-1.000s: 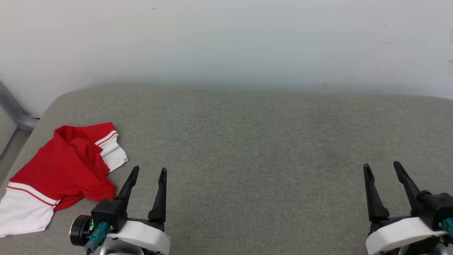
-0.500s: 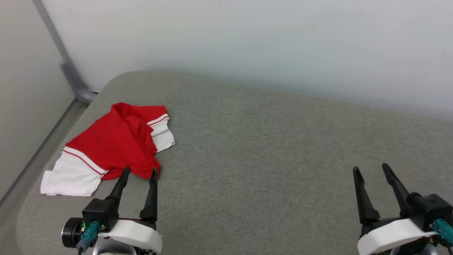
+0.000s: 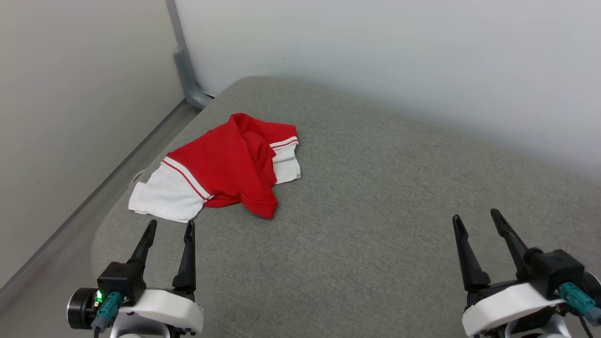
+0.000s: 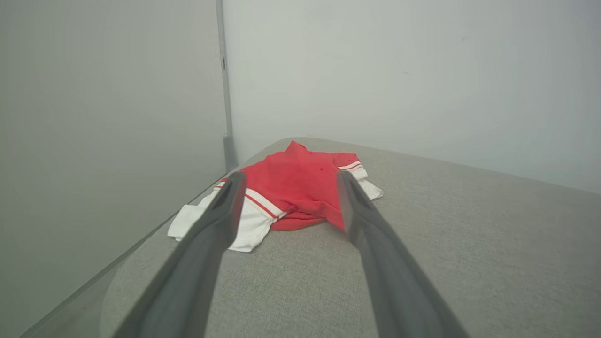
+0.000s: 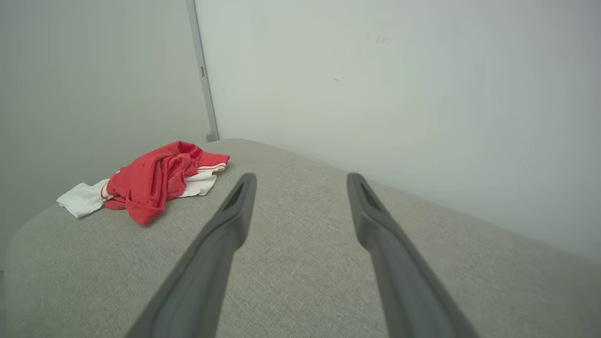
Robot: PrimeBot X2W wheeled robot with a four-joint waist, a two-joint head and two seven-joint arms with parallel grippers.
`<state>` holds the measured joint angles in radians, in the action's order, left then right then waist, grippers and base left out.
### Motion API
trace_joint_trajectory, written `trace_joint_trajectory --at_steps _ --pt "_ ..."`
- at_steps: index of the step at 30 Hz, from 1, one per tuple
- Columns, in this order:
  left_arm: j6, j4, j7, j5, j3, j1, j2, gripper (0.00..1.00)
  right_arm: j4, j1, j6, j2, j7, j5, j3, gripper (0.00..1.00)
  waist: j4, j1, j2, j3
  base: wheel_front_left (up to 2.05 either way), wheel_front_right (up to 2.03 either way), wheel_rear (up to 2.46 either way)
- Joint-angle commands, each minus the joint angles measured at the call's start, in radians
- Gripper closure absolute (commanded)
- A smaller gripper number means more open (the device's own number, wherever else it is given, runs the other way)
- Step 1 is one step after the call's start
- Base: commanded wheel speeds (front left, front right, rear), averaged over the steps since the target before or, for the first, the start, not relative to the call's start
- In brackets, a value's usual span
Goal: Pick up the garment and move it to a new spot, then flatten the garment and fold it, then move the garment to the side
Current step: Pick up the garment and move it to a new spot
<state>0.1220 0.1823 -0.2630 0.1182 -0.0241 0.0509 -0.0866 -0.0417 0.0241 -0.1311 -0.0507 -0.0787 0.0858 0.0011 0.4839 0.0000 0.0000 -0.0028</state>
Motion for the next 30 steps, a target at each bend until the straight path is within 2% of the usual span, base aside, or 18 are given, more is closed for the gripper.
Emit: trace_joint_trajectory --at_steps 1,11,19,24,30 --pt "-0.003 -0.003 -0.002 -0.002 -0.001 0.014 -0.002 0.00 0.000 -0.005 0.001 0.001 -0.004 -0.002 -0.001 0.00 0.012 0.0000 0.0000 0.002 0.00 0.00 0.00" --pt "-0.004 -0.004 -0.002 0.006 -0.024 0.049 -0.001 0.00 -0.012 -0.033 0.001 0.001 0.015 -0.031 0.006 0.00 0.022 0.0000 0.0000 0.038 0.00 0.00 0.00" --pt "0.002 0.037 -0.002 0.035 -0.051 0.157 -0.029 0.00 -0.055 -0.072 0.001 0.001 0.055 -0.071 0.011 0.00 -0.039 0.0000 0.0000 0.126 0.00 0.00 0.00" --pt "0.005 0.093 0.033 0.082 -0.046 0.309 -0.086 0.00 -0.096 -0.115 0.001 0.001 0.088 -0.109 0.010 0.00 -0.087 0.0000 0.0000 0.210 0.00 0.00 0.00" --pt "0.009 0.173 0.201 0.180 -0.007 0.509 -0.192 0.00 -0.126 -0.164 0.001 0.001 0.101 -0.134 0.012 0.00 -0.140 0.0000 0.0000 0.299 0.00 0.00 0.00"
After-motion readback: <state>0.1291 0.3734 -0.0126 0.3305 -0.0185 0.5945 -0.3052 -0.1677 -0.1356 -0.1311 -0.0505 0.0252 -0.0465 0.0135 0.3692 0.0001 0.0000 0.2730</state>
